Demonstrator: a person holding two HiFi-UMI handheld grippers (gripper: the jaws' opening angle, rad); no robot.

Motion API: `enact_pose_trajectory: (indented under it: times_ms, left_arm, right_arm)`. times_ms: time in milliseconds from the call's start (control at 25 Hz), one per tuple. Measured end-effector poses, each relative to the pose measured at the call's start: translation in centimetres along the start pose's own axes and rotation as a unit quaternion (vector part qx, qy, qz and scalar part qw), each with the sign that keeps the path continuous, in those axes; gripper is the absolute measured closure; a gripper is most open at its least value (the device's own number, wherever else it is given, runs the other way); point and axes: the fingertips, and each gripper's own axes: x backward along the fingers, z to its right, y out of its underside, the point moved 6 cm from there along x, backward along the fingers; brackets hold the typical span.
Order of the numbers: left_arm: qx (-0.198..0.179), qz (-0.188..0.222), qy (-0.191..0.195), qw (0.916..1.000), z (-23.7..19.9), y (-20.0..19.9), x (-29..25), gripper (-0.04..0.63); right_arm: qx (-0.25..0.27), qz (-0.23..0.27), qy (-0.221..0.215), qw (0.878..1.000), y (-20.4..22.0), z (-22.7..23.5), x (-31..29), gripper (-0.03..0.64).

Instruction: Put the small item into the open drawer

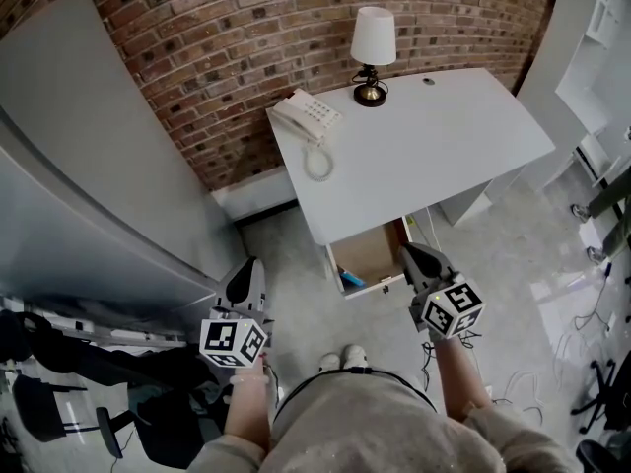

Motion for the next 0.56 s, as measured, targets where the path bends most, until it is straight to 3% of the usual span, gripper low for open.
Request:
enact_pose_trajectory:
  times_ms: [560]
  left_arm:
    - [-0.002, -0.002, -0.002, 1.0, -0.16, 0.0, -0.02, 0.589]
  right_arm:
    - [-0.007, 0.0, -0.003, 1.0, 0.33, 0.07, 0.03, 0.612]
